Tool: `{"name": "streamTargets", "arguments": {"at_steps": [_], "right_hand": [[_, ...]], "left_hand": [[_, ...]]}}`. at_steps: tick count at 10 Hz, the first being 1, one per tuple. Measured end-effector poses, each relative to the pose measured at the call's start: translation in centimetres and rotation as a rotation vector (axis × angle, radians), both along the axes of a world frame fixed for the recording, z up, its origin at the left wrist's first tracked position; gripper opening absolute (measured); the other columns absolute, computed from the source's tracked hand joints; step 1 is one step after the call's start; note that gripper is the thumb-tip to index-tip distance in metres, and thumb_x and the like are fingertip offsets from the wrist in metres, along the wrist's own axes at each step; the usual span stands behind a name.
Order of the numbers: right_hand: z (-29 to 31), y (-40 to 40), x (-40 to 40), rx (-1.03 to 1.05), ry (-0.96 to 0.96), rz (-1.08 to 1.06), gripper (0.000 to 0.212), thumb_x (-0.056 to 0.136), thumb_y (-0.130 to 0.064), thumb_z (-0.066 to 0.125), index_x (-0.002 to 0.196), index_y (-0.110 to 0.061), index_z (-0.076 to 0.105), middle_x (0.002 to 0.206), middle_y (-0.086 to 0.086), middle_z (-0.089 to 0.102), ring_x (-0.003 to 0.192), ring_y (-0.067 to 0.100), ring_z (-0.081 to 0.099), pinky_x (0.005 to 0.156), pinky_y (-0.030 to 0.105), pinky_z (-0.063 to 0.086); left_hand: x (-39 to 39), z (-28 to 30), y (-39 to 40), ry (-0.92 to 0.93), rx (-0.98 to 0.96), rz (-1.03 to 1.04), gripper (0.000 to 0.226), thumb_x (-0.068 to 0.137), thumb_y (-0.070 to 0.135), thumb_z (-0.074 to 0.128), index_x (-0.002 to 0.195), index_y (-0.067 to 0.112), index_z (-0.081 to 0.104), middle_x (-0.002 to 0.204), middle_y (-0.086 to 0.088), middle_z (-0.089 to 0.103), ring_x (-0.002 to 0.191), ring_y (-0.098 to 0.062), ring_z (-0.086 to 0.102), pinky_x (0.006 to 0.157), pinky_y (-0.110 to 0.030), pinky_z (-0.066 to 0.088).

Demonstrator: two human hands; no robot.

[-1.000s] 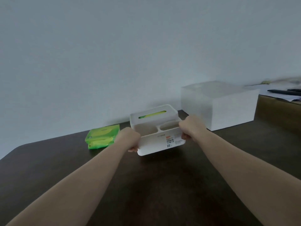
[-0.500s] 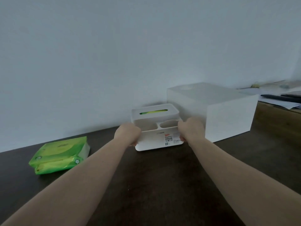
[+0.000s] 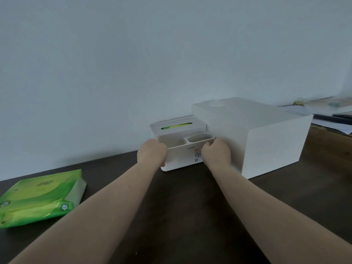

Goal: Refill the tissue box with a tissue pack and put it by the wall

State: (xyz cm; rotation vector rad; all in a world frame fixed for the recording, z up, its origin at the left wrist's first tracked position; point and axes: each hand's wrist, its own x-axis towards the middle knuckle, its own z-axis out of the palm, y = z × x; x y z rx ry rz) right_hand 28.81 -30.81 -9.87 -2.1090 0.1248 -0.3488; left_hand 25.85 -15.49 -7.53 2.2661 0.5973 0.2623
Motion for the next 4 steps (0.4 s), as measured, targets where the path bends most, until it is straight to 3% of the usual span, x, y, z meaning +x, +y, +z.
{"name": "streamTargets", "arguments": {"at_steps": [1, 2, 3, 4], "right_hand": [[-0.2, -0.2, -0.1, -0.035, -0.003, 0.018, 0.025, 0.092, -0.008, 0.041, 0.105, 0.006, 0.059, 0.107, 0.021, 0.064, 0.088, 0.031, 0.055, 0.07, 0.03, 0.036], [-0.9, -0.5, -0.2, -0.062, 0.032, 0.054, 0.028, 0.09, -0.01, 0.044, 0.107, 0.005, 0.06, 0.107, 0.02, 0.064, 0.095, 0.033, 0.059, 0.071, 0.03, 0.038], [-0.8, -0.8, -1.3, -0.064, 0.093, 0.143, 0.034, 0.088, -0.012, 0.045, 0.116, 0.0, 0.059, 0.111, 0.016, 0.064, 0.1, 0.033, 0.059, 0.076, 0.032, 0.046], [-0.6, -1.8, -2.6, -0.1, 0.1, 0.234, 0.039, 0.09, -0.014, 0.047, 0.128, -0.009, 0.057, 0.128, 0.012, 0.062, 0.116, 0.031, 0.057, 0.095, 0.035, 0.047]], "left_hand": [[0.8, -0.1, 0.4, -0.108, -0.074, 0.029, 0.029, 0.096, 0.01, 0.039, 0.095, -0.003, 0.066, 0.072, -0.014, 0.063, 0.073, -0.032, 0.064, 0.083, -0.042, 0.057], [1.1, -0.8, 0.8, -0.111, -0.033, 0.041, 0.029, 0.096, 0.014, 0.036, 0.082, 0.002, 0.057, 0.072, -0.016, 0.07, 0.088, -0.035, 0.069, 0.075, -0.036, 0.052], [0.1, -1.0, 0.9, -0.105, -0.01, 0.035, 0.045, 0.099, 0.024, 0.026, 0.085, -0.001, 0.062, 0.058, -0.009, 0.064, 0.093, -0.034, 0.069, 0.075, -0.031, 0.044], [-1.0, -2.0, 0.8, -0.08, 0.07, 0.027, 0.048, 0.102, 0.021, 0.024, 0.108, -0.007, 0.063, 0.109, -0.024, 0.069, 0.113, -0.038, 0.058, 0.095, -0.039, 0.044]]}}
